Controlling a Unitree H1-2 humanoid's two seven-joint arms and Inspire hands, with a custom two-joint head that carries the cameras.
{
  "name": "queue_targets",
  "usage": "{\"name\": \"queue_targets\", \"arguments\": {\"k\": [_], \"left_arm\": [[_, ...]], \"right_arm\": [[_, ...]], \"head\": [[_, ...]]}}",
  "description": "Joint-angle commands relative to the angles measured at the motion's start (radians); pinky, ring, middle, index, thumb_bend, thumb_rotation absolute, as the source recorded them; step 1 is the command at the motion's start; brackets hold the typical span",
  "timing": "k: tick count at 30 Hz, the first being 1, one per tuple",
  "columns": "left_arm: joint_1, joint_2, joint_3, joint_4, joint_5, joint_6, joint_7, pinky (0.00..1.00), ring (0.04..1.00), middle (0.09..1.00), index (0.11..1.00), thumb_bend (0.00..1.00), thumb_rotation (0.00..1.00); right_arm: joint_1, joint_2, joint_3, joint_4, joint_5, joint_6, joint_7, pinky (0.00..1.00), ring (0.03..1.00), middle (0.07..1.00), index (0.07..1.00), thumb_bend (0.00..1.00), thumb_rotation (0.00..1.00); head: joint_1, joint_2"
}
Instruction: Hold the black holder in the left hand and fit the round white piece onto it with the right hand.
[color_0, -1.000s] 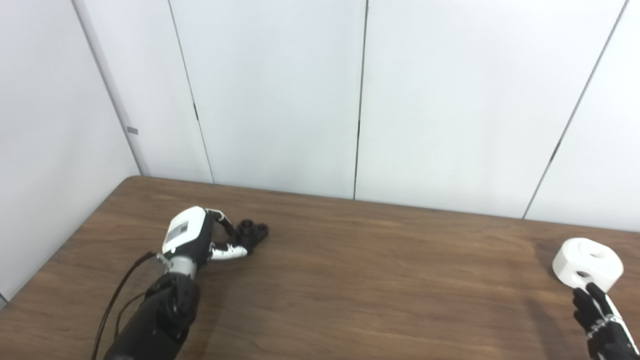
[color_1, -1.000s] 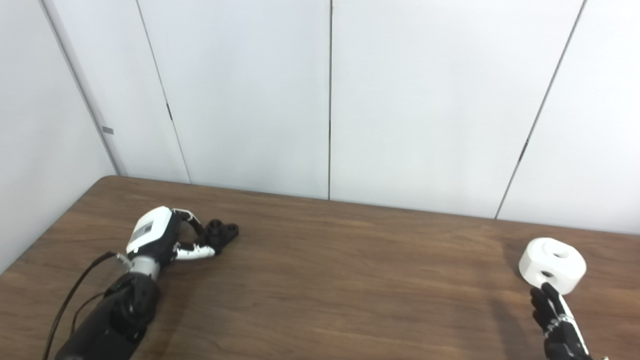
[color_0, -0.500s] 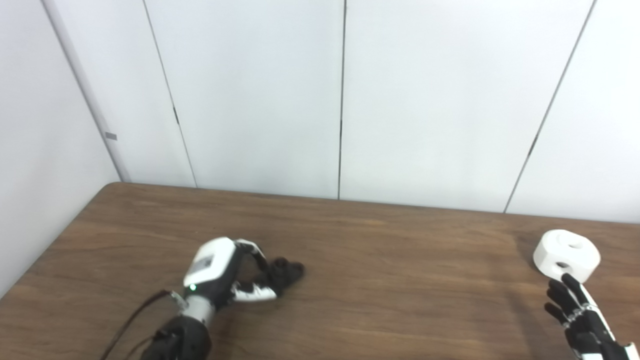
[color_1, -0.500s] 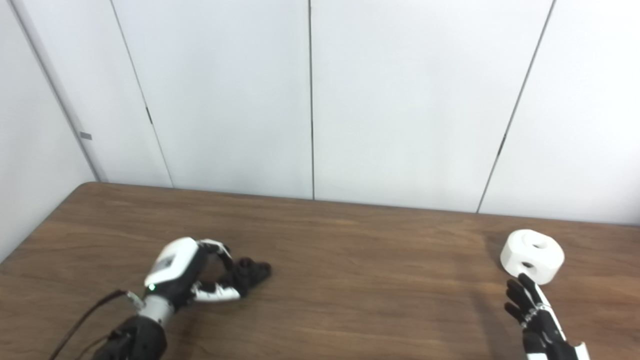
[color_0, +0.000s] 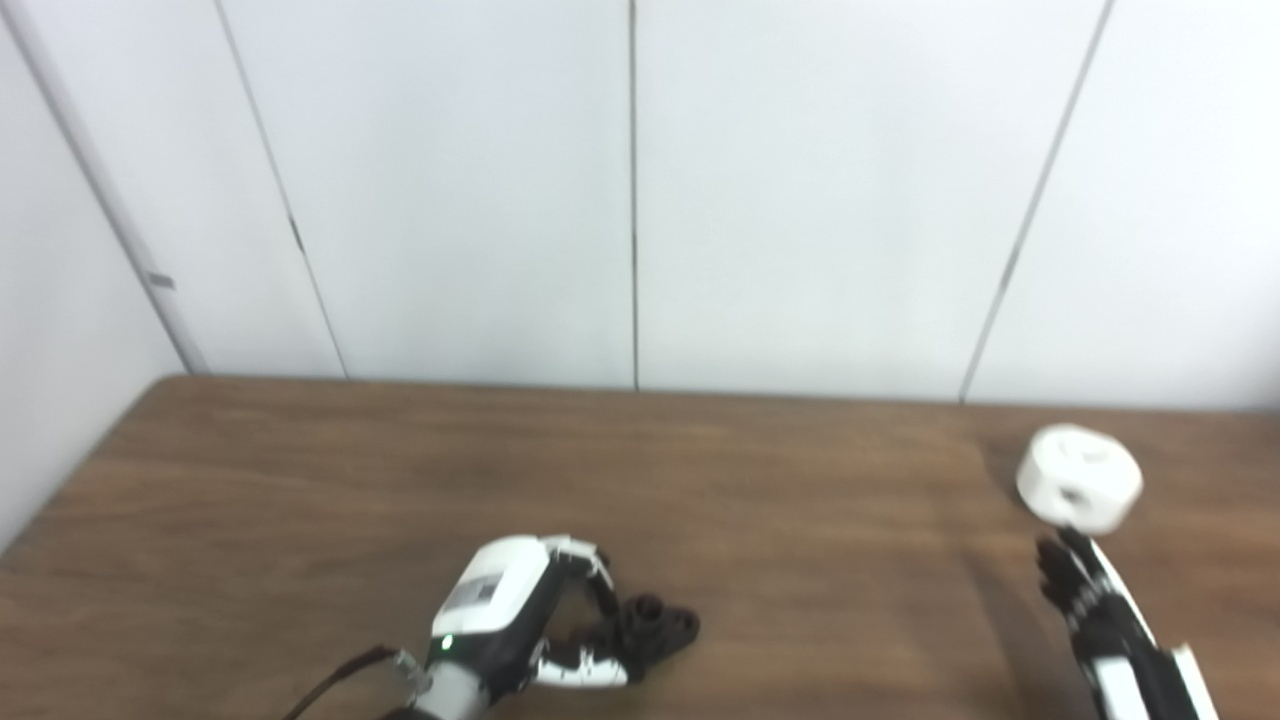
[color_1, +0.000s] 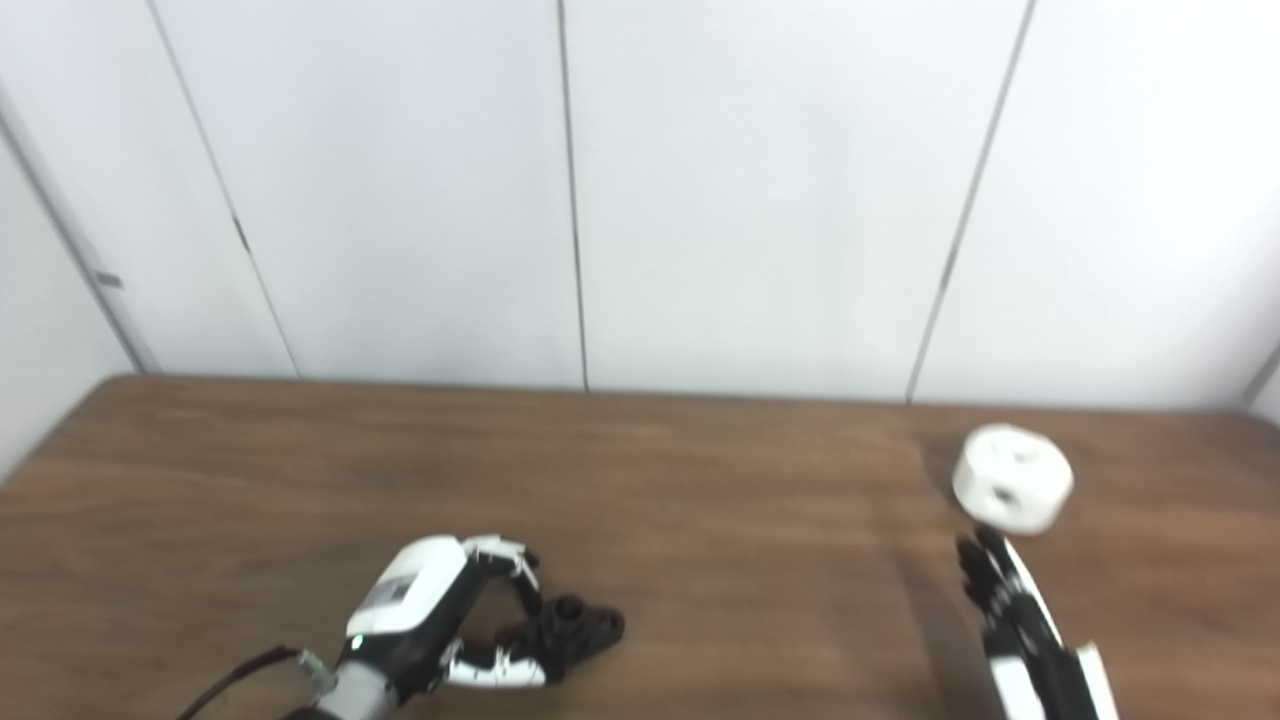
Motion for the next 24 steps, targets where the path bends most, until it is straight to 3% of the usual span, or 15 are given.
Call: {"name": "queue_targets", "arguments": {"k": [1, 6, 17, 24], "left_arm": [[0.019, -0.022, -0.033, -0.022, 0.007, -0.024, -0.035, 0.77, 0.857, 0.777, 0.486, 0.52, 0.05], [0.059, -0.053, -0.071, -0.04, 0.034, -0.039, -0.041, 0.77, 0.853, 0.779, 0.486, 0.52, 0.05], [0.14, -0.093, -0.07, -0.037, -0.015, -0.086, -0.037, 0.77, 0.859, 0.788, 0.486, 0.52, 0.05], [0.18, -0.105, -0.072, 0.025, -0.051, -0.177, 0.01, 0.75, 0.849, 0.787, 0.486, 0.52, 0.05]], "right_arm": [[0.031, 0.026, 0.013, -0.02, -0.008, 0.01, -0.015, 0.94, 0.926, 0.91, 0.928, 0.57, 0.94], [0.037, 0.033, 0.025, -0.053, -0.02, 0.043, -0.032, 0.95, 0.922, 0.909, 0.939, 0.57, 0.95], [0.042, 0.037, 0.048, -0.114, -0.054, 0.104, -0.066, 0.97, 0.932, 0.909, 0.929, 0.58, 0.96], [0.045, 0.032, 0.053, -0.156, -0.054, 0.139, -0.078, 0.99, 0.932, 0.904, 0.921, 0.58, 0.95]], "head": [[-0.003, 0.005], [-0.022, 0.018], [-0.093, 0.07], [-0.101, 0.107]]}}
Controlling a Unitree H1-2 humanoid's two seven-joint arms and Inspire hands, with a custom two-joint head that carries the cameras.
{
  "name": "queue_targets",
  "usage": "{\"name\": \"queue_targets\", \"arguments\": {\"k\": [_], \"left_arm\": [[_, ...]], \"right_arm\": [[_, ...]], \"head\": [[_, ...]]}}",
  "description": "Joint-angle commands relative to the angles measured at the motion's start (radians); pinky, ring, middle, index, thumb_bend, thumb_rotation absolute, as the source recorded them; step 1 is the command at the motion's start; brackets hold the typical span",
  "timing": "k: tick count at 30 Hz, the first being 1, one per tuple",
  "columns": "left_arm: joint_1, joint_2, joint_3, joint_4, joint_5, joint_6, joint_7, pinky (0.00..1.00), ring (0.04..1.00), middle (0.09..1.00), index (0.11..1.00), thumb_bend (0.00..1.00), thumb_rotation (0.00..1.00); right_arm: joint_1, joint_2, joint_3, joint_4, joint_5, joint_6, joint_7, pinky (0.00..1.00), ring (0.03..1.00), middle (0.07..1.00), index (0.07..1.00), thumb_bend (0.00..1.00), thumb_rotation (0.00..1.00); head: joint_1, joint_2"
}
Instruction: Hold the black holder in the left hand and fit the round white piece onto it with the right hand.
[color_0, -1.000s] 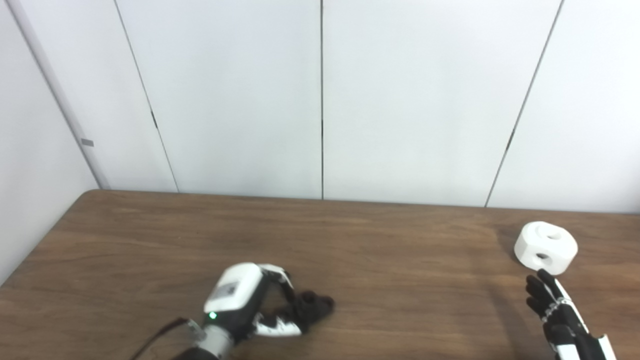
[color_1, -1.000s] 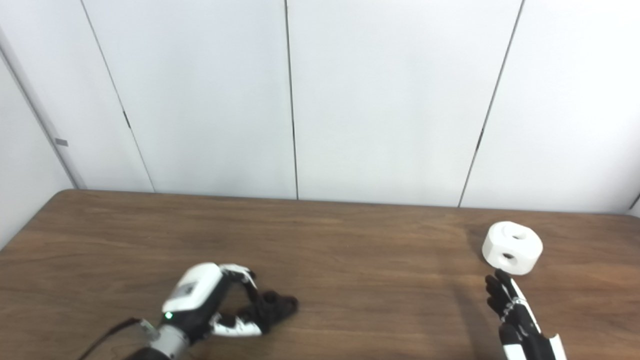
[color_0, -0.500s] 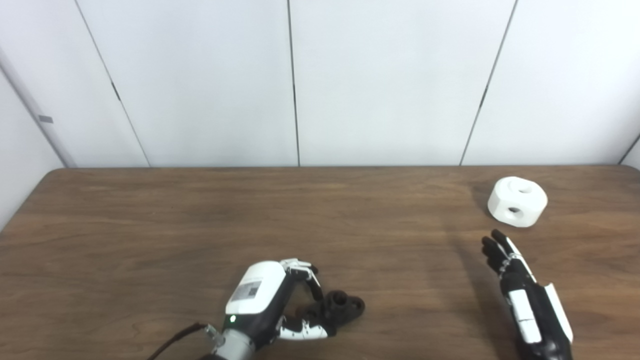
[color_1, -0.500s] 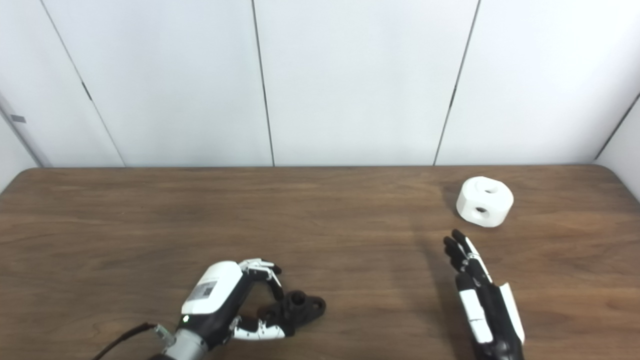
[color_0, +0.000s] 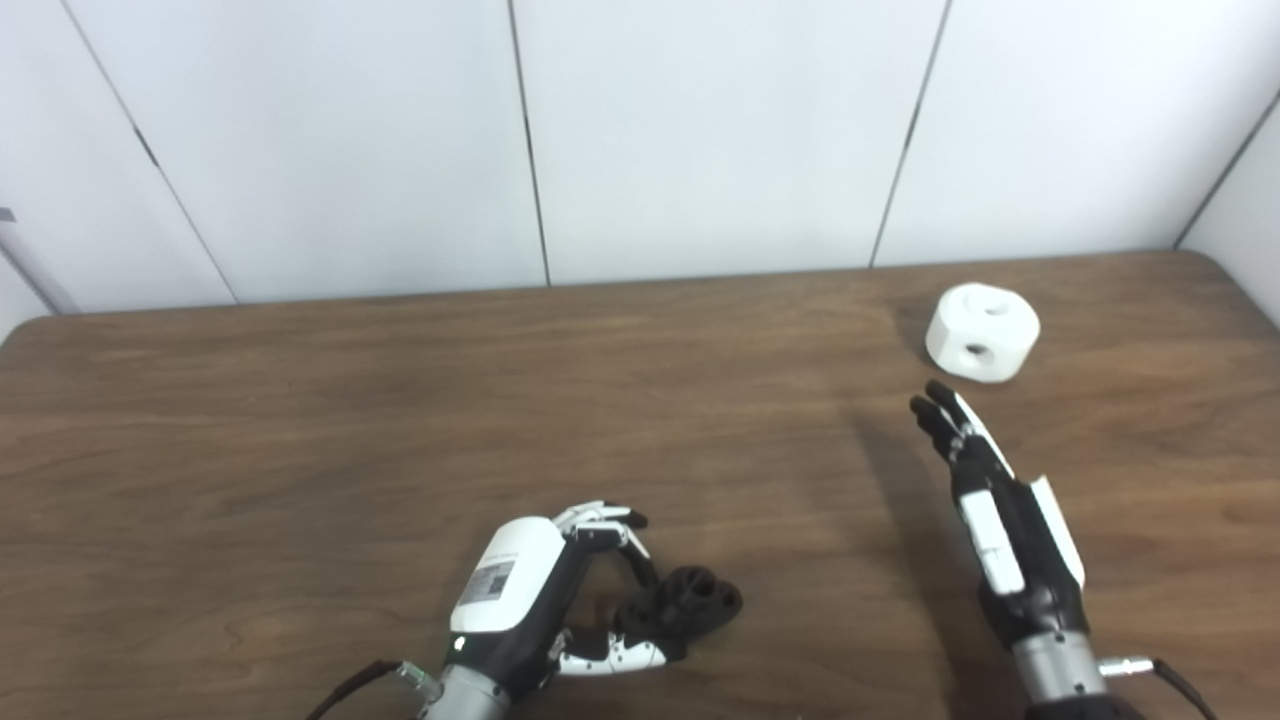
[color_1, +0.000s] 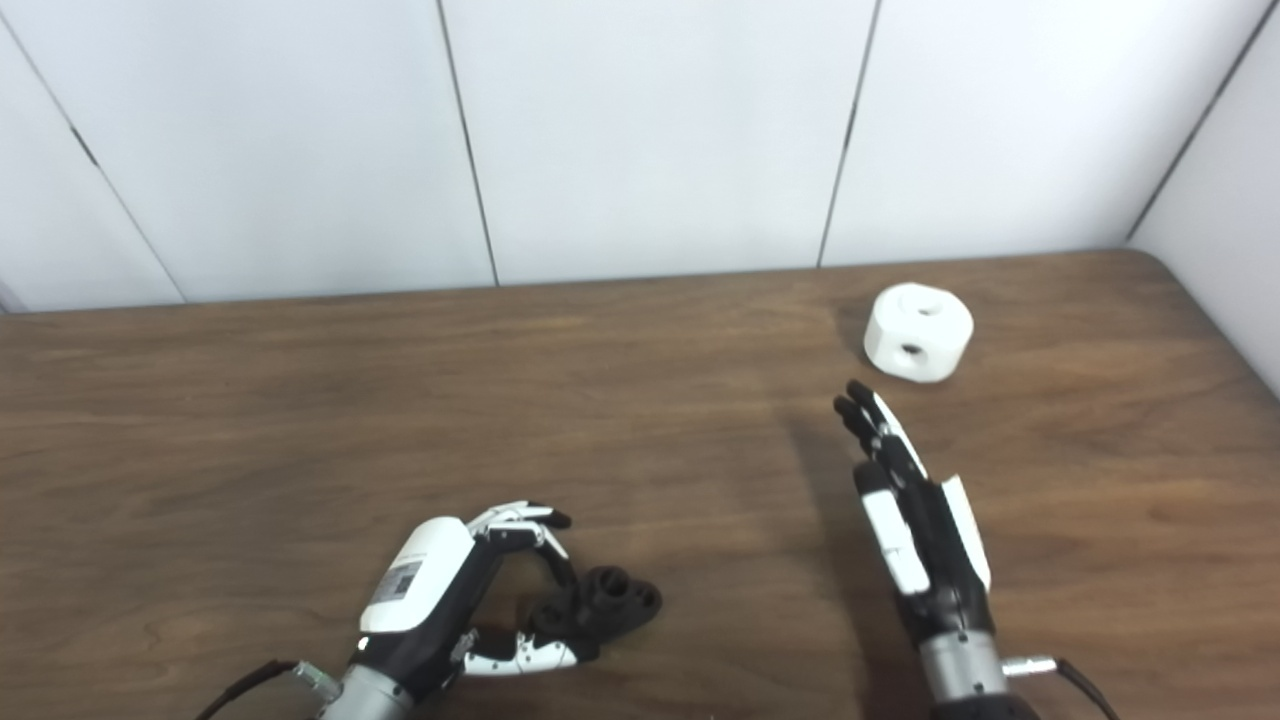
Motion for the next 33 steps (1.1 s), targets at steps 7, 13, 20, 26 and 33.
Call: {"name": "queue_targets", "arguments": {"k": [7, 13, 20, 26, 33], "left_arm": [[0.038, 0.001, -0.008, 0.054, -0.032, -0.034, -0.033, 0.73, 0.846, 0.786, 0.485, 0.51, 0.05], [0.039, -0.002, -0.003, 0.065, -0.03, -0.059, -0.026, 0.72, 0.839, 0.779, 0.486, 0.51, 0.05], [0.039, -0.001, -0.005, 0.072, 0.021, -0.045, -0.03, 0.74, 0.836, 0.774, 0.485, 0.52, 0.05], [0.035, 0.008, -0.01, 0.063, 0.092, -0.034, -0.05, 0.77, 0.842, 0.772, 0.486, 0.52, 0.05], [0.033, 0.009, -0.015, 0.044, 0.187, -0.011, -0.088, 0.84, 0.85, 0.772, 0.486, 0.52, 0.05]], "right_arm": [[0.032, 0.012, -0.019, -0.077, 0.033, 0.032, -0.012, 0.91, 0.903, 0.897, 0.916, 0.53, 0.92], [0.023, 0.006, -0.032, -0.096, 0.061, 0.057, -0.005, 0.92, 0.93, 0.916, 0.928, 0.53, 0.91], [0.023, 0.006, -0.039, -0.107, 0.076, 0.067, -0.007, 0.91, 0.928, 0.913, 0.926, 0.51, 0.89], [0.025, 0.002, -0.041, -0.114, 0.088, 0.072, -0.004, 0.93, 0.926, 0.904, 0.925, 0.54, 0.88], [0.024, 0.001, -0.043, -0.119, 0.092, 0.076, -0.005, 0.92, 0.924, 0.901, 0.922, 0.55, 0.87]], "head": [[0.011, 0.029], [0.018, 0.044], [0.022, 0.053], [0.025, 0.06], [0.032, 0.069]]}}
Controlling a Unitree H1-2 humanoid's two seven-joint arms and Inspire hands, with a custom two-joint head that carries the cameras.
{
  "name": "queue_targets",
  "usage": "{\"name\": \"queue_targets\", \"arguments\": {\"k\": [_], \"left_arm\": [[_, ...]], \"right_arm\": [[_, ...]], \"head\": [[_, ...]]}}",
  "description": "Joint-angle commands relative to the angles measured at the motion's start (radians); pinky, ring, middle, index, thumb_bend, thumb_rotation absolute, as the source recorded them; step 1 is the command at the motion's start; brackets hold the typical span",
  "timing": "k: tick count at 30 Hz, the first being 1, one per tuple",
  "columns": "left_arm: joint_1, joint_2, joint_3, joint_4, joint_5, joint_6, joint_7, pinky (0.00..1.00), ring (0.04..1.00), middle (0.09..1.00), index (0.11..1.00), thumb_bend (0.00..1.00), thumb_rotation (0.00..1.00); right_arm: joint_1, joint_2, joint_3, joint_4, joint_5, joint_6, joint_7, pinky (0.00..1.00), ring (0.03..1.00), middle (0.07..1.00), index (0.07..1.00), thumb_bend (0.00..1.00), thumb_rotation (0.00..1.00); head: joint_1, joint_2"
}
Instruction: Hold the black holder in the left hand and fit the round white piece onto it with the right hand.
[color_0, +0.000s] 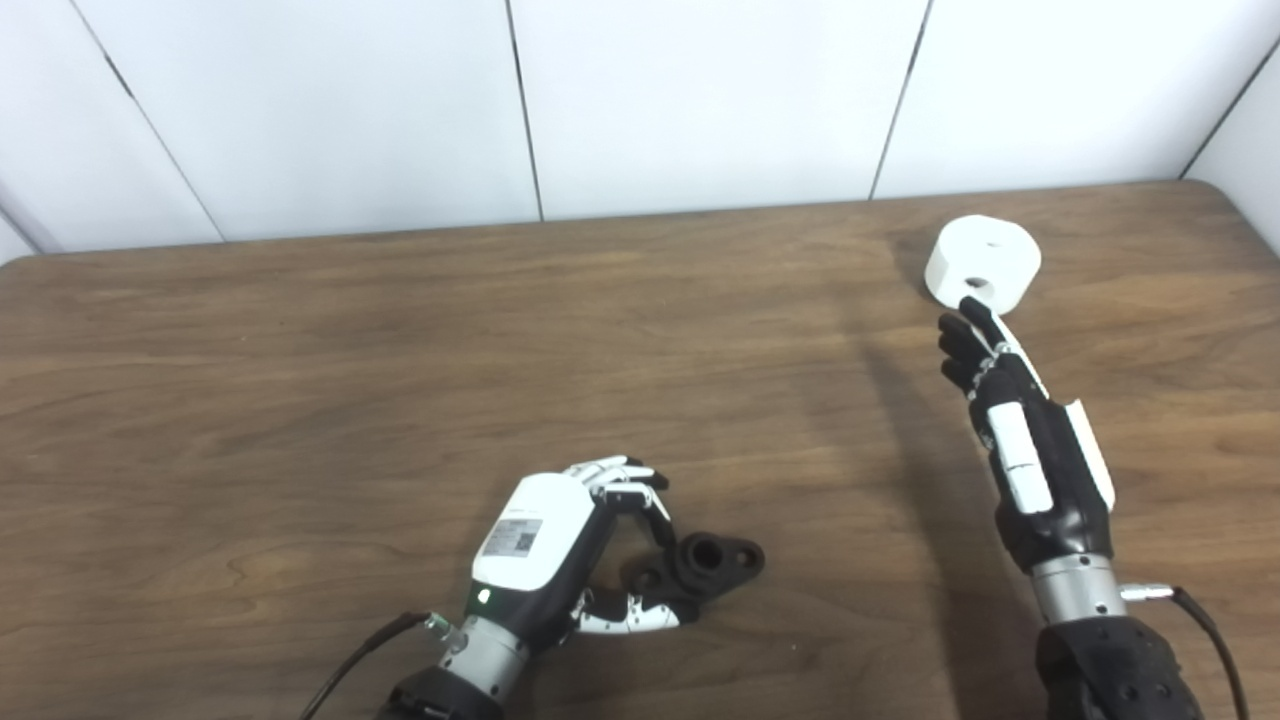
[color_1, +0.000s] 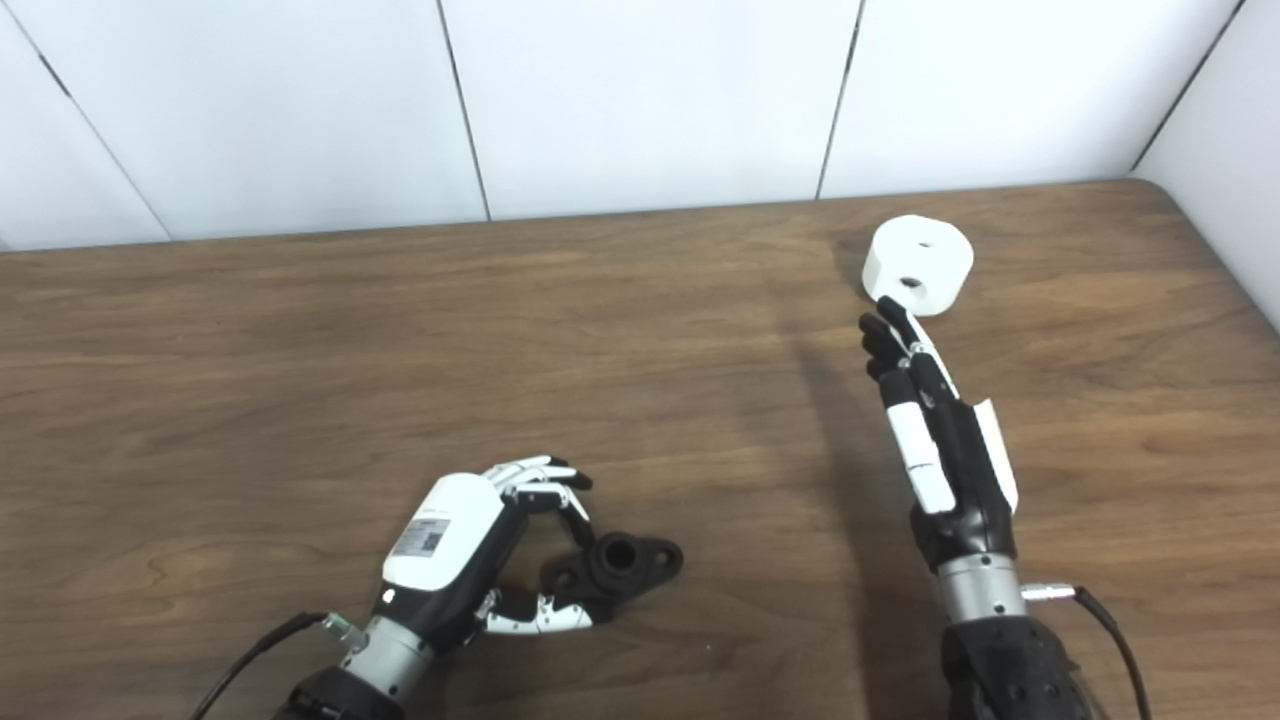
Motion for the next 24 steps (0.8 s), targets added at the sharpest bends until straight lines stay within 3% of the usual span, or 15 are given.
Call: {"name": "queue_targets", "arguments": {"k": [1, 11, 18, 24], "left_arm": [[0.02, 0.015, -0.002, 0.02, 0.033, 0.059, -0.069, 0.85, 0.851, 0.771, 0.486, 0.52, 0.05], [0.022, 0.004, 0.007, -0.002, 0.112, 0.086, -0.105, 0.87, 0.853, 0.766, 0.486, 0.52, 0.05], [0.025, -0.005, 0.015, -0.011, 0.115, 0.085, -0.115, 0.86, 0.848, 0.762, 0.486, 0.52, 0.04], [0.026, -0.005, 0.018, -0.001, 0.116, 0.078, -0.11, 0.85, 0.847, 0.763, 0.486, 0.52, 0.05]], "right_arm": [[0.023, 0.008, -0.006, -0.044, 0.007, -0.01, -0.001, 0.92, 0.923, 0.9, 0.921, 0.55, 0.87], [0.025, 0.0, -0.009, -0.048, 0.025, -0.01, 0.005, 0.94, 0.928, 0.901, 0.922, 0.54, 0.86], [0.021, 0.003, -0.017, -0.068, 0.025, 0.014, -0.003, 0.94, 0.926, 0.899, 0.915, 0.56, 0.85], [0.008, -0.002, -0.025, -0.084, 0.023, 0.013, -0.005, 0.93, 0.937, 0.904, 0.919, 0.52, 0.85]], "head": [[-0.001, 0.001], [0.004, 0.009], [-0.001, 0.01], [-0.039, 0.004]]}}
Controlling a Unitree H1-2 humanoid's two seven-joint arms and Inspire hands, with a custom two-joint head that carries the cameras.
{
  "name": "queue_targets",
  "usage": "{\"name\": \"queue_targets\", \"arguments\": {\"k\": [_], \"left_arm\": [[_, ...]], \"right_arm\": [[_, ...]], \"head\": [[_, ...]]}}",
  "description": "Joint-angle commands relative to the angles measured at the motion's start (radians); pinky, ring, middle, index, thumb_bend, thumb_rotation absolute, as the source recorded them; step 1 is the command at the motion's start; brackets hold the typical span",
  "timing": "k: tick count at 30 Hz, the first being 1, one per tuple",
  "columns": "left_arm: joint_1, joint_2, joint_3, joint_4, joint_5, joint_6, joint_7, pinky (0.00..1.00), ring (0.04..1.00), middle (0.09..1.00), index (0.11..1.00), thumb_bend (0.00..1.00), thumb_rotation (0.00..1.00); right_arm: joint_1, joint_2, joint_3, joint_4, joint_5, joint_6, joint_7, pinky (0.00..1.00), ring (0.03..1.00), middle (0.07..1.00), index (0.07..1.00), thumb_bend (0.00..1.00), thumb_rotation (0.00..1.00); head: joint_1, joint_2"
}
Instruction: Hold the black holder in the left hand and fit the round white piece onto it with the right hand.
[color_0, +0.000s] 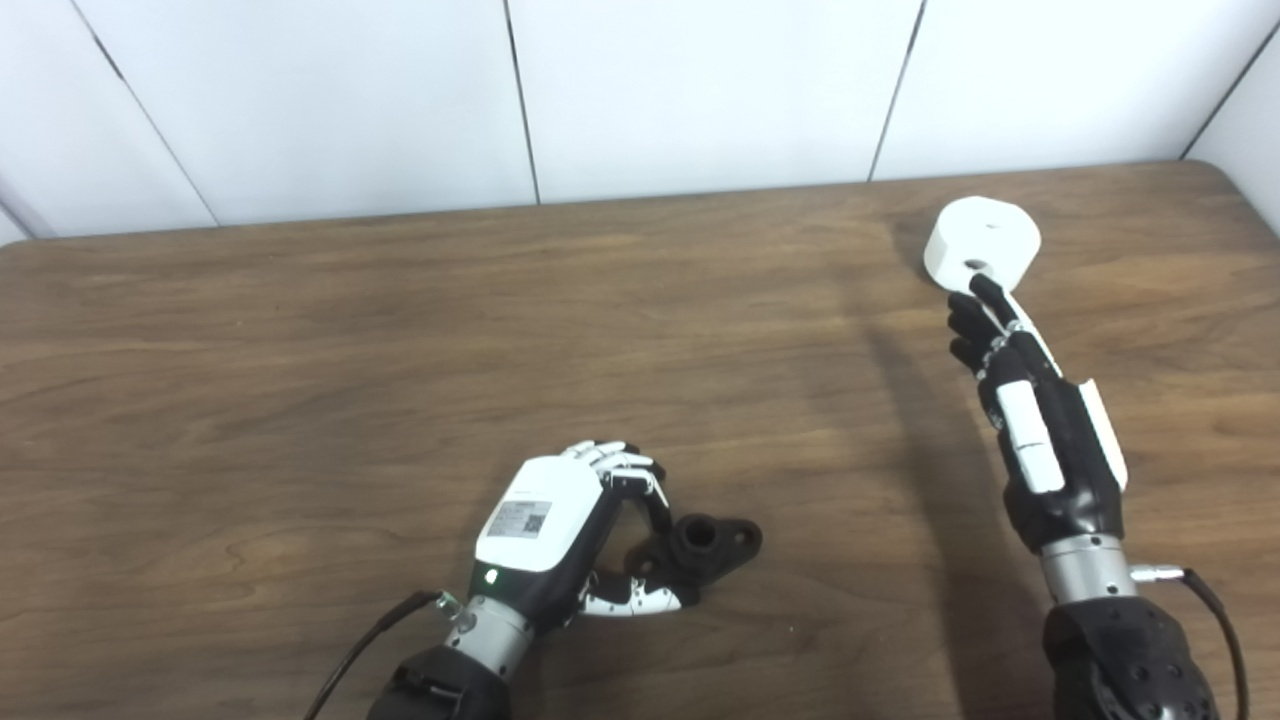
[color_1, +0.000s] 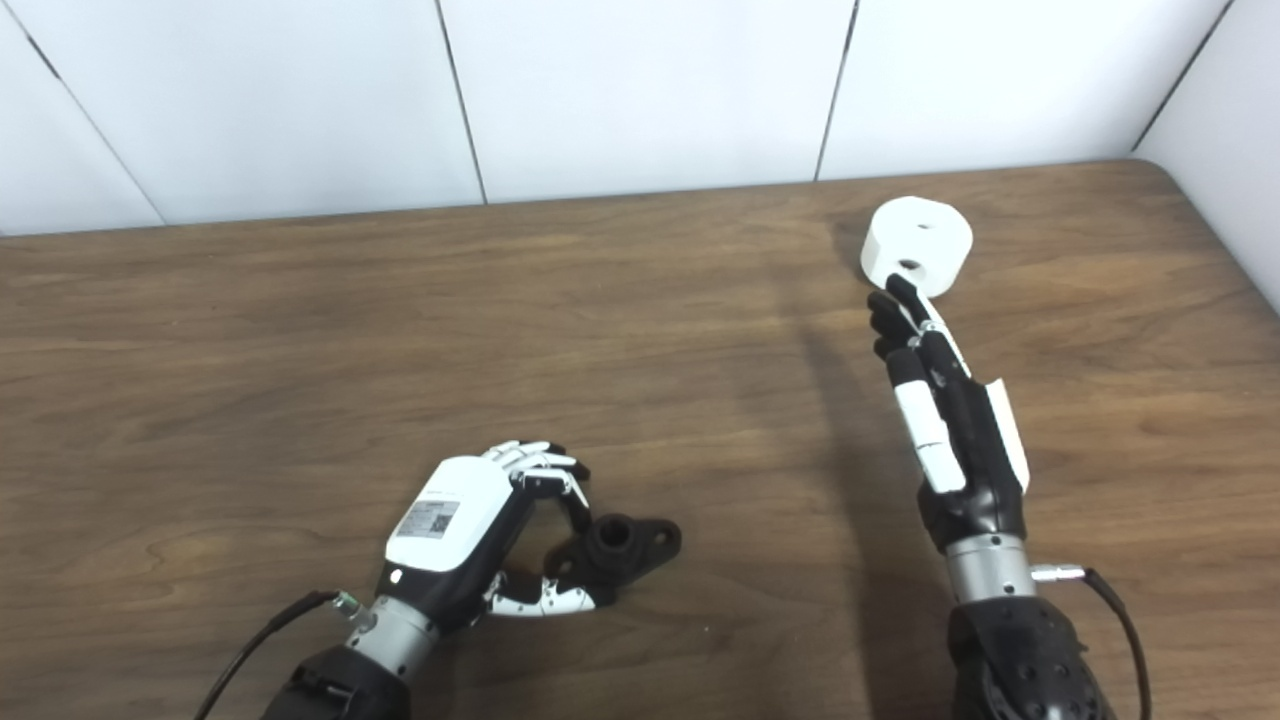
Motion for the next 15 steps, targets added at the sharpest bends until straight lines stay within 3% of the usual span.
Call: {"name": "queue_targets", "arguments": {"k": [1, 4, 5, 10, 15], "left_arm": [[0.022, 0.017, 0.008, 0.028, 0.023, 0.042, -0.045, 0.85, 0.847, 0.763, 0.486, 0.52, 0.05], [0.022, 0.019, 0.009, 0.027, 0.023, 0.042, -0.047, 0.85, 0.847, 0.765, 0.486, 0.52, 0.05], [0.019, 0.02, 0.01, 0.031, 0.023, 0.041, -0.045, 0.85, 0.847, 0.764, 0.486, 0.52, 0.05], [0.012, 0.025, 0.021, 0.035, 0.02, 0.042, -0.05, 0.83, 0.845, 0.764, 0.486, 0.52, 0.05], [0.005, 0.036, 0.029, 0.037, 0.007, 0.035, -0.06, 0.84, 0.849, 0.768, 0.487, 0.52, 0.05]], "right_arm": [[0.007, 0.001, -0.01, -0.055, -0.001, -0.013, -0.004, 0.92, 0.939, 0.905, 0.921, 0.52, 0.85], [-0.01, -0.014, -0.02, -0.09, -0.026, 0.028, -0.011, 0.97, 0.949, 0.91, 0.918, 0.53, 0.83], [-0.02, -0.019, -0.027, -0.098, -0.034, 0.044, -0.016, 0.98, 0.955, 0.91, 0.913, 0.56, 0.81], [-0.091, -0.054, -0.05, -0.132, -0.088, 0.139, -0.023, 0.98, 0.947, 0.899, 0.899, 0.6, 0.65], [-0.167, -0.1, -0.051, -0.149, -0.226, 0.241, -0.036, 0.99, 0.959, 0.914, 0.907, 0.6, 0.6]], "head": [[0.0, 0.001], [0.0, 0.001], [-0.065, -0.003], [-0.107, -0.005], [-0.169, -0.018]]}}
